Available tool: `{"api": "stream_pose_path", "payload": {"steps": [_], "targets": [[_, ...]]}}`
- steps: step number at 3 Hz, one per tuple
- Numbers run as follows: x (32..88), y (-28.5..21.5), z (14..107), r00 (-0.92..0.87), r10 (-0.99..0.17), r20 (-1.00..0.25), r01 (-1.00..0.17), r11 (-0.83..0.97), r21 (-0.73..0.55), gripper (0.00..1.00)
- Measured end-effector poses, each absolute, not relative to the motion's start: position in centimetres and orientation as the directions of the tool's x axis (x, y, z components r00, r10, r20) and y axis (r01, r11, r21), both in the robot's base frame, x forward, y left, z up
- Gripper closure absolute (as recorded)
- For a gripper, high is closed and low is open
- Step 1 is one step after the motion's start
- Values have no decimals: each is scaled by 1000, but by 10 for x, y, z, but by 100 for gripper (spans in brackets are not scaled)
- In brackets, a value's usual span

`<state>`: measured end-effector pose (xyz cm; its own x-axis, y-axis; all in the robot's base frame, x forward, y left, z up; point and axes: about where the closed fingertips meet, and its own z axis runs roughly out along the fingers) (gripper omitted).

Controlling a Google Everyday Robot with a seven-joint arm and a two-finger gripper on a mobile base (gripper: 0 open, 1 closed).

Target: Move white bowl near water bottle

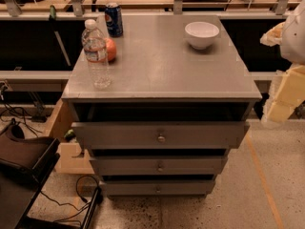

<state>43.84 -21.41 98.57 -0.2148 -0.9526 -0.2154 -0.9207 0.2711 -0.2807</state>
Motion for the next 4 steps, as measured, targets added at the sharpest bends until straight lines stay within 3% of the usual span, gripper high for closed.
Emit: {"api": "stream_pose_path", "payload": {"steps": [2,4], "targets": [[481,-203,994,-172,-962,-213,-888,245,-388,0],[602,-200,1019,-76,-962,-261,-781,220,-585,0]]}}
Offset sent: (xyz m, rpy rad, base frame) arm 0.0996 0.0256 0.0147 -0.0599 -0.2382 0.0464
